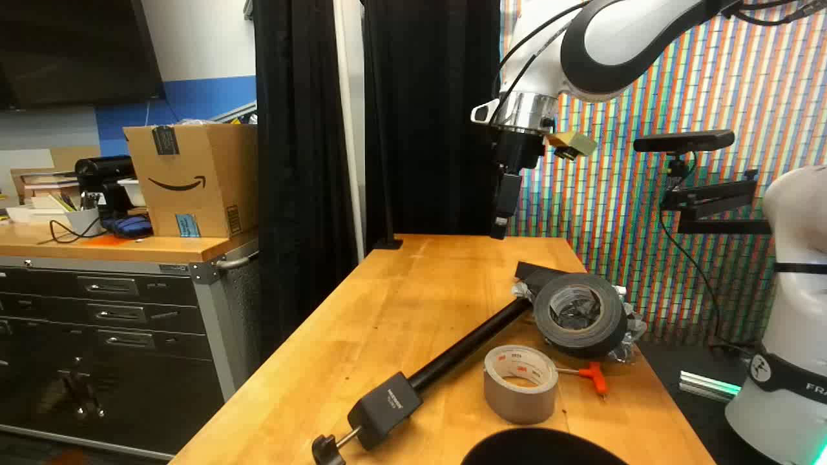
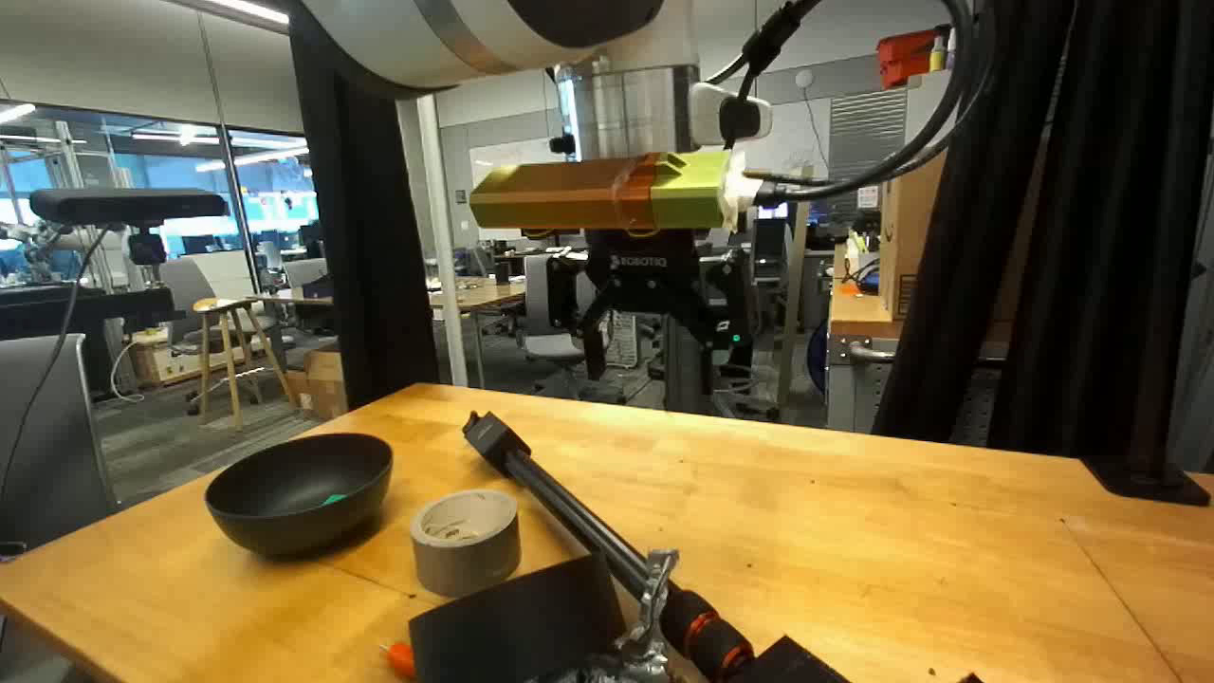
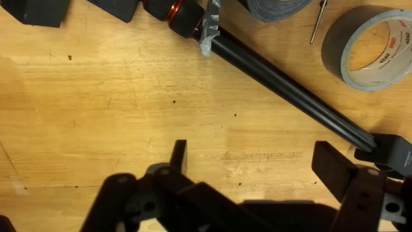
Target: Move the grey tape to the right
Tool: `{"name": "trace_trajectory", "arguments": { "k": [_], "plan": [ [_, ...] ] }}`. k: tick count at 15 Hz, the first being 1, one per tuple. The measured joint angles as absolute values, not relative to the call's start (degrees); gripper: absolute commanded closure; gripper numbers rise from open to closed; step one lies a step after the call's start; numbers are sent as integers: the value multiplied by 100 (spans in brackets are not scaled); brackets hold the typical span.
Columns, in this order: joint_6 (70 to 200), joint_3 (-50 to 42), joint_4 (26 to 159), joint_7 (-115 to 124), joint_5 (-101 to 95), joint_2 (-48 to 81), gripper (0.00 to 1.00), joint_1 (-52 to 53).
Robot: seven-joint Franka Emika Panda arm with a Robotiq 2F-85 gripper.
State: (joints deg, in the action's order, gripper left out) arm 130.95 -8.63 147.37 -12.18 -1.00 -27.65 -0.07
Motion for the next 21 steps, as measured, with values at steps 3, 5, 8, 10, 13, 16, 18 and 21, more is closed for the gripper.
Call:
{"name": "trace_trajectory", "arguments": {
  "k": [3,5,8,10,13,16,18,21],
  "plan": [
    [13097,-863,14670,-1218,-100,-2785,0,-7],
    [13097,-863,14665,-1218,-100,-2791,0,-7],
    [13097,-863,14665,-1218,-100,-2791,0,-7],
    [13091,-854,14687,-1218,-100,-2778,0,-7],
    [13089,-674,14710,-1188,-100,-2674,0,5],
    [13091,-344,14708,-999,-123,-2464,0,22],
    [13095,-76,14678,-762,-161,-2281,0,54],
    [13098,281,14607,-381,-180,-1978,0,147]
  ]
}}
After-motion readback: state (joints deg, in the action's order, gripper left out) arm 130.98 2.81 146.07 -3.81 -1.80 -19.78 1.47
